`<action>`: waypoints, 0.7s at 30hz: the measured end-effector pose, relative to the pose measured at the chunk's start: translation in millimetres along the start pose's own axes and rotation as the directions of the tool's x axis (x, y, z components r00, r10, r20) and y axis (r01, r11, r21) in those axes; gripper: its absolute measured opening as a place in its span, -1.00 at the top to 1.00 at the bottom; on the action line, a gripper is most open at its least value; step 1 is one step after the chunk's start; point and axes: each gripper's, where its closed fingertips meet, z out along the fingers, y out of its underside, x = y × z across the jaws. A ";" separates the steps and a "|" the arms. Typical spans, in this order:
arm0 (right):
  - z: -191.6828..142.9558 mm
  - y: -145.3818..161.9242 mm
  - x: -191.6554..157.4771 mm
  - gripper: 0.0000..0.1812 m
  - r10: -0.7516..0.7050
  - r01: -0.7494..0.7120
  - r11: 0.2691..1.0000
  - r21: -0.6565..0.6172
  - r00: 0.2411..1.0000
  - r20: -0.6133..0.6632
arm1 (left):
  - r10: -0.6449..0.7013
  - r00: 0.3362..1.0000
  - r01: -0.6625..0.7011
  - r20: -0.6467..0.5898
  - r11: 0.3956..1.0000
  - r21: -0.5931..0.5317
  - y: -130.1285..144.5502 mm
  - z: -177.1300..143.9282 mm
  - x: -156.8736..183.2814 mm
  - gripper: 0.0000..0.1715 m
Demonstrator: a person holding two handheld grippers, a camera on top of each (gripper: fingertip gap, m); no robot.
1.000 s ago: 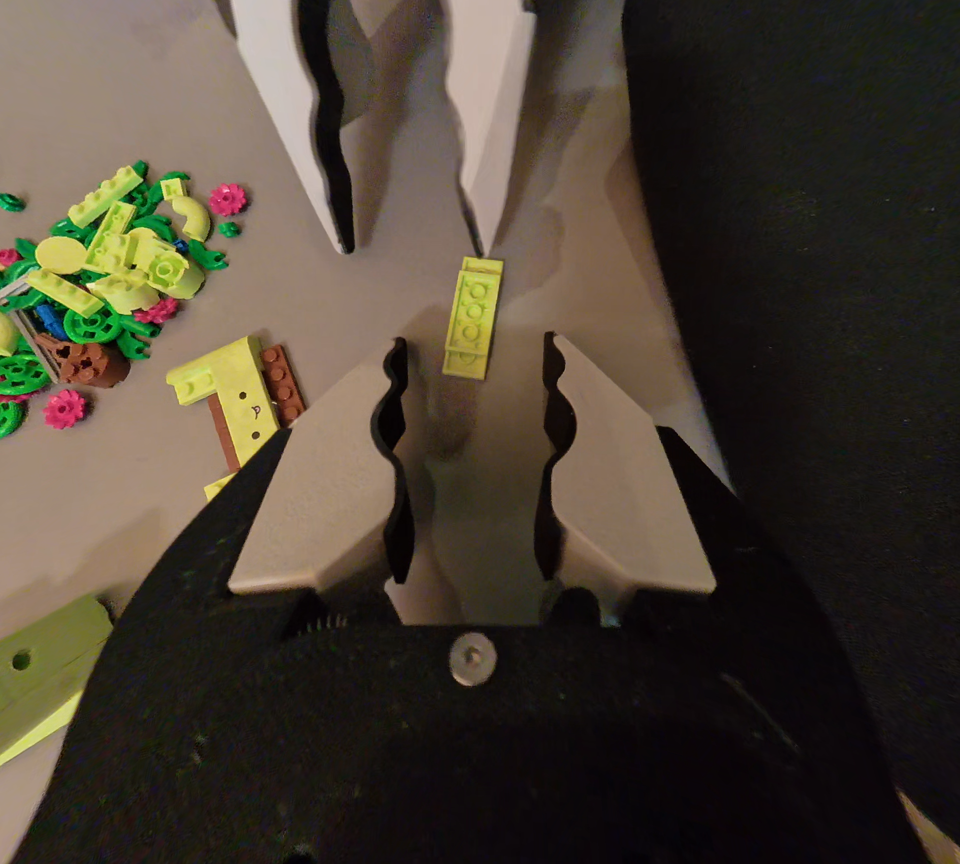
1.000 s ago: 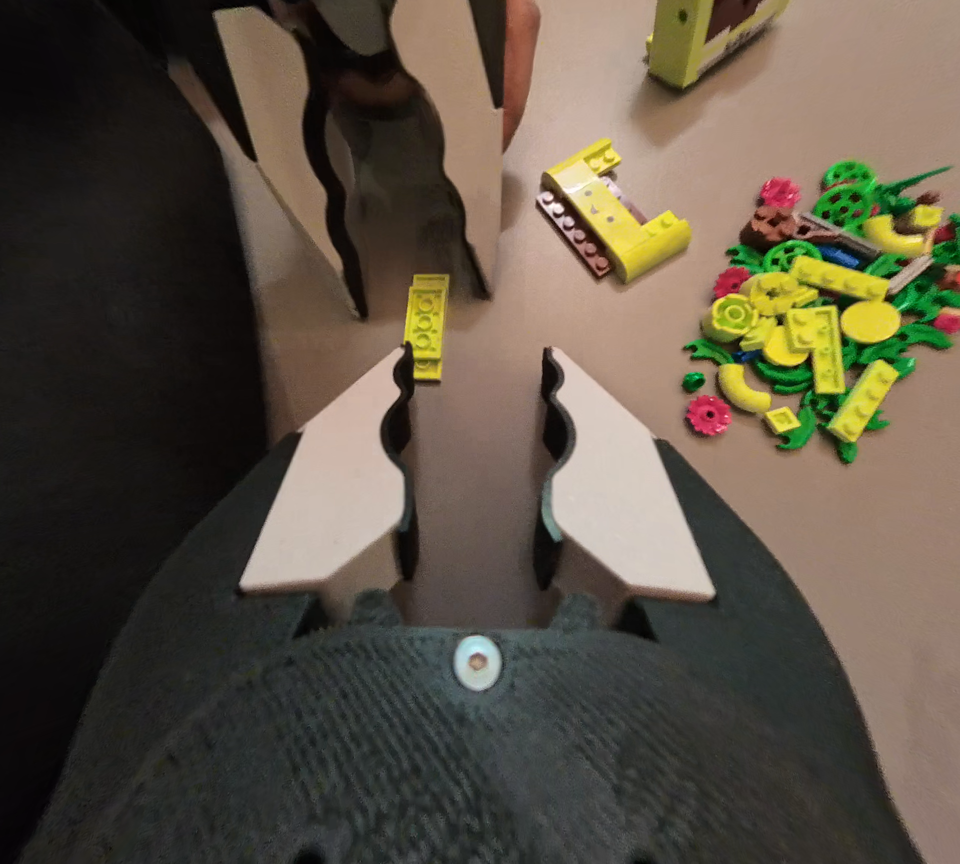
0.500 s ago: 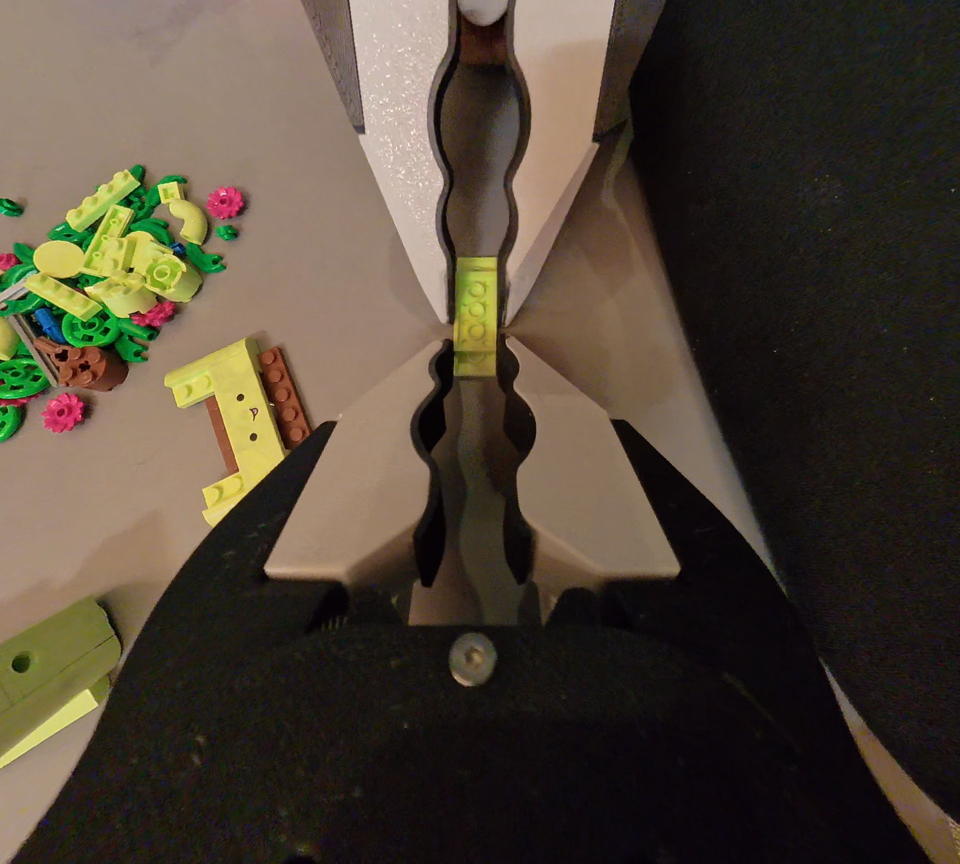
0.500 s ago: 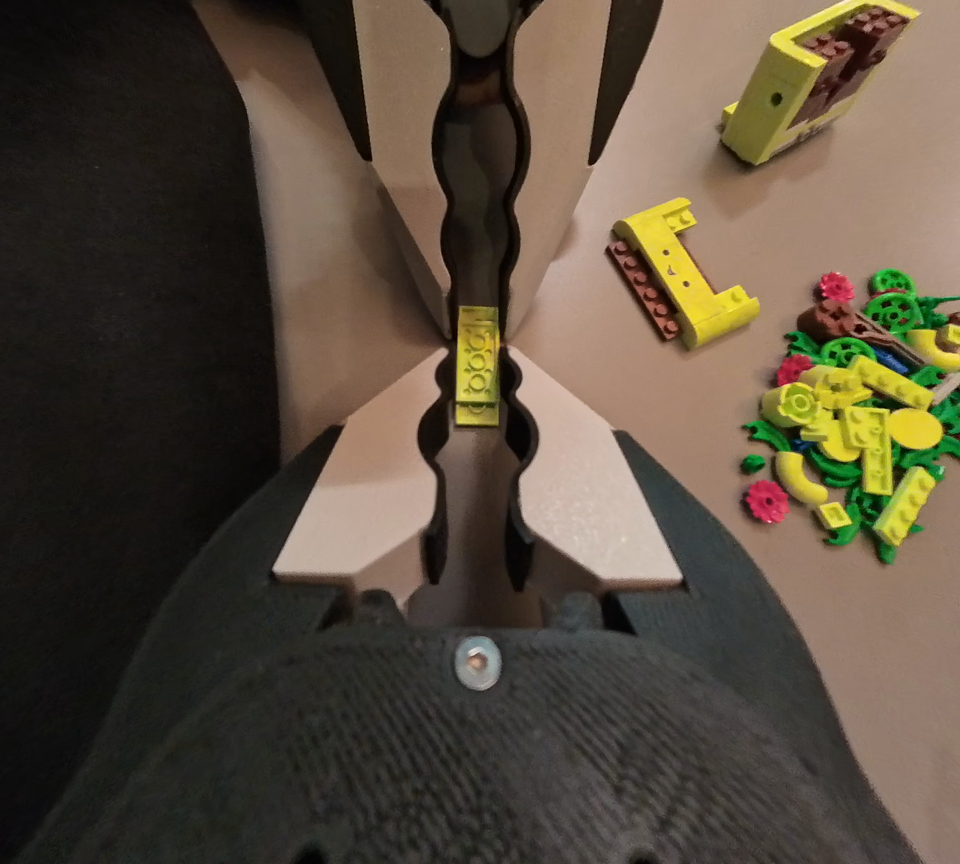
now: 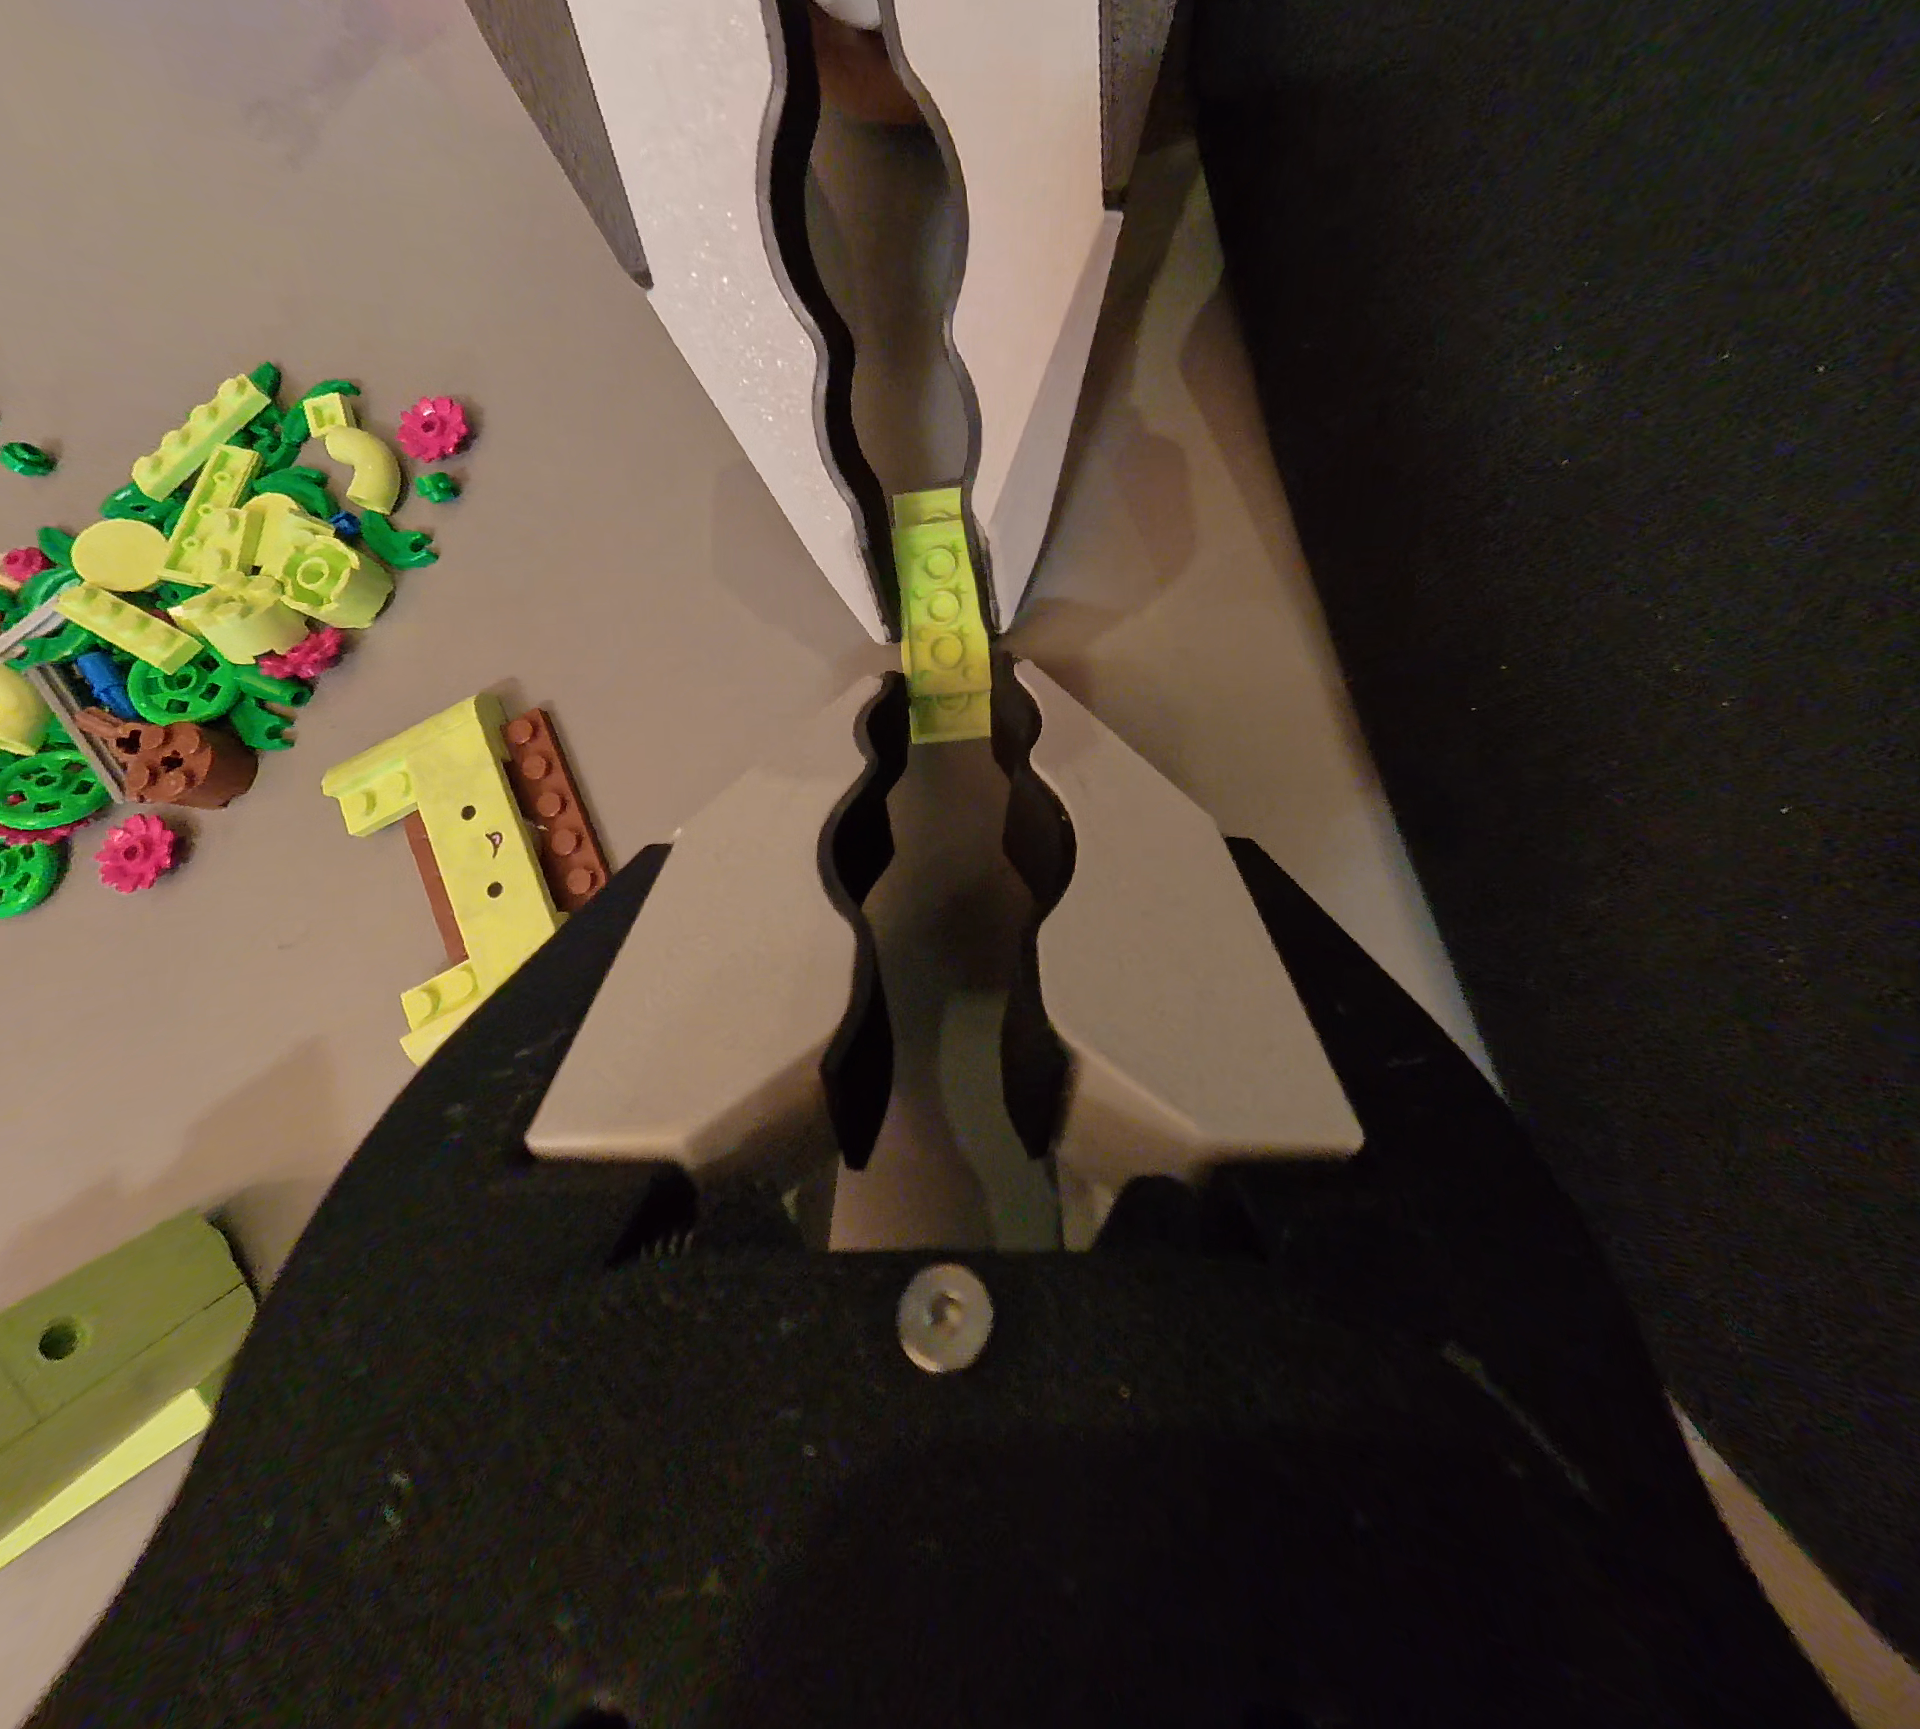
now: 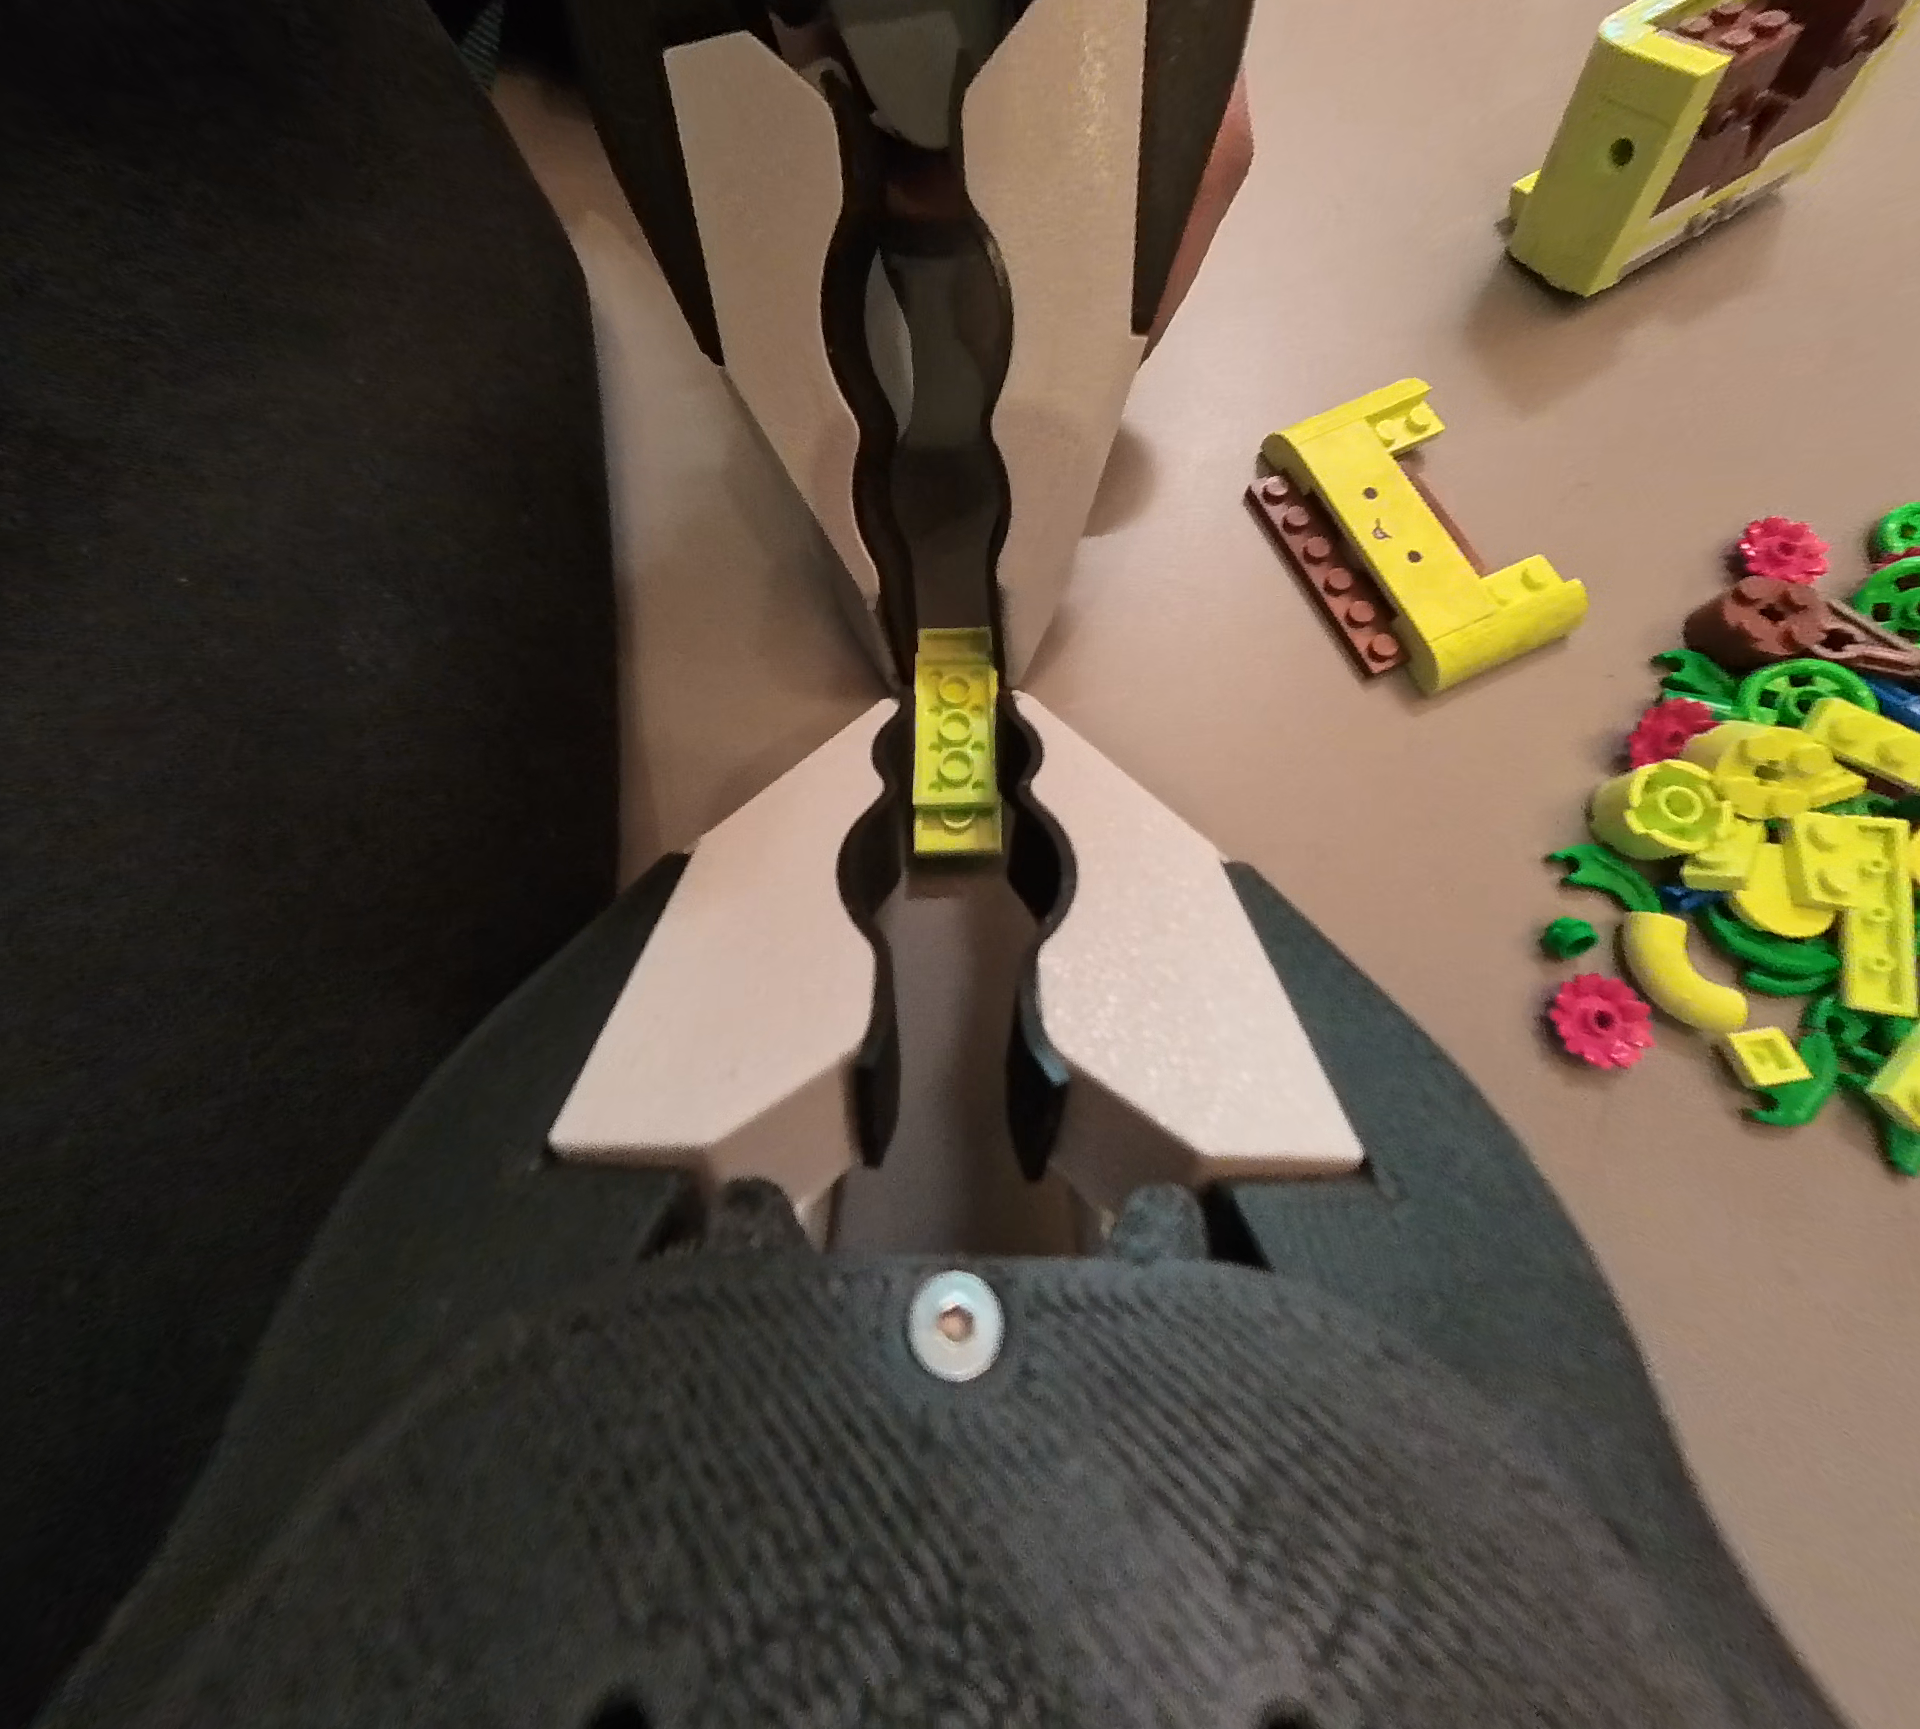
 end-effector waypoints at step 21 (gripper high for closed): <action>-29.2 5.8 15.9 0.76 0.157 -0.151 0.985 0.082 0.985 -0.076 | -0.046 0.999 0.046 0.011 0.999 0.006 -3.6 2.1 -3.2 0.83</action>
